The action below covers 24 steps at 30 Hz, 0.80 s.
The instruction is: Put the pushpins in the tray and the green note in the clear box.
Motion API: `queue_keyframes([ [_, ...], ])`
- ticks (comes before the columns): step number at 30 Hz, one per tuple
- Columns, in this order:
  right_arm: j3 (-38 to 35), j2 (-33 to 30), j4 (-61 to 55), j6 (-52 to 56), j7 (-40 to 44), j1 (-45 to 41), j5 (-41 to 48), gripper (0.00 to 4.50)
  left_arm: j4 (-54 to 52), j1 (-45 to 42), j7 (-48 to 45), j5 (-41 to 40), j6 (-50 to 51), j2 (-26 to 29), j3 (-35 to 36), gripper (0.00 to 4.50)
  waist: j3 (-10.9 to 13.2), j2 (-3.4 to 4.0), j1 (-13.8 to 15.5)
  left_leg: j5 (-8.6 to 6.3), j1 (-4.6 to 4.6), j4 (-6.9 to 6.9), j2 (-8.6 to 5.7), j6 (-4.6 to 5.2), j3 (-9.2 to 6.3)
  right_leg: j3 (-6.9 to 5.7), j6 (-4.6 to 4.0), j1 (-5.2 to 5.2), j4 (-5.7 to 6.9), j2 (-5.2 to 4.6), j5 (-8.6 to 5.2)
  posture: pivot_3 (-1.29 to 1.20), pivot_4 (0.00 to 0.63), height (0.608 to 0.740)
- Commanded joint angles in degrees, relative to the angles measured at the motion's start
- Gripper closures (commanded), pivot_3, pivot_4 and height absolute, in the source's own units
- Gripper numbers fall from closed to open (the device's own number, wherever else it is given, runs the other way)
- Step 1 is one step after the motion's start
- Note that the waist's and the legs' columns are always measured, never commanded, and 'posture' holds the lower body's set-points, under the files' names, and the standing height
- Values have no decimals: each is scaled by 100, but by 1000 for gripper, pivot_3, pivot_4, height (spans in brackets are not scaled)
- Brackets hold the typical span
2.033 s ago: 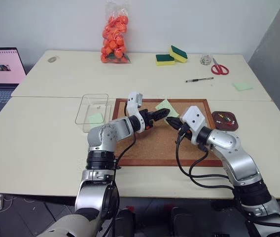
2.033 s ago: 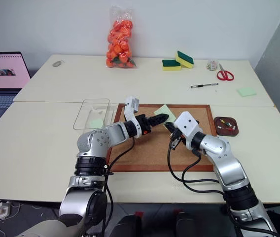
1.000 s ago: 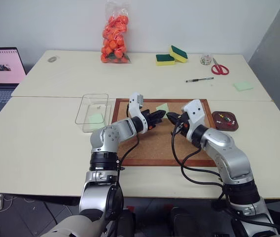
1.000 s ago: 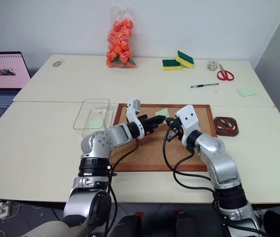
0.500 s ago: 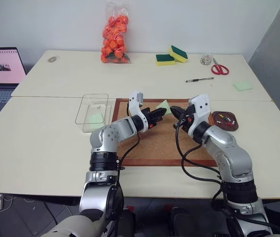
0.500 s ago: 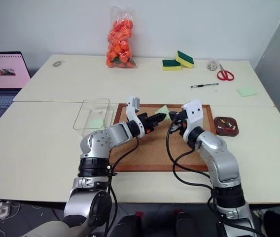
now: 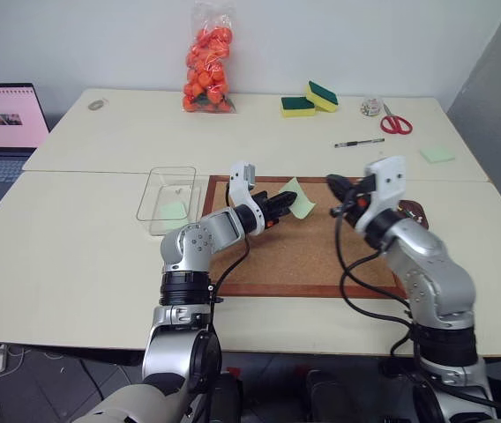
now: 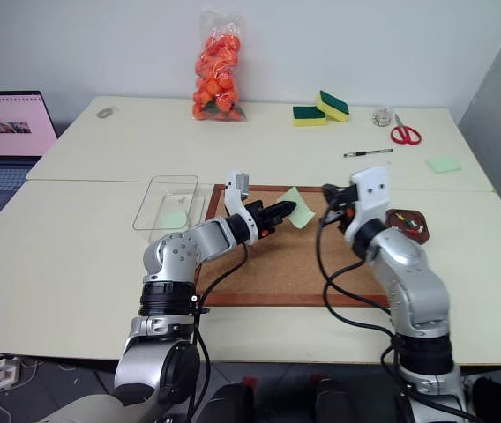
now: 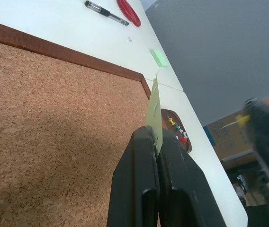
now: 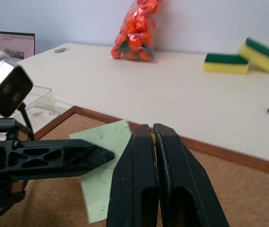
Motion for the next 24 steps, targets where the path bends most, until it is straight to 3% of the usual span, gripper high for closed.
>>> queue_keyframes([
  [1,-655,-511,-106,-100,-127,398,-183,4500,-494,46,-351,-1,-170,161,-325,4497,0,0,2,0,0,0,-1,0,3,3,0,0,-1,-1,0,0,150,740],
  [8,-1195,-1022,951,-50,-335,449,-310,4500,-704,104,-790,180,-382,430,-877,4497,0,-1,-23,-7,3,-1,-2,13,11,11,1,0,0,-2,0,0,150,740],
  [17,-1196,-1301,2622,-361,-201,-339,-359,4500,-815,129,-891,231,-522,465,-1096,4497,0,-1,-49,-9,6,-2,1,17,17,19,1,-2,1,4,0,0,150,740],
  [24,-1038,-1311,3206,-511,-27,-626,-434,4500,-879,163,-860,212,-528,451,-1109,4497,0,0,-30,-10,5,-2,0,17,17,18,1,-1,0,2,0,0,150,740],
])
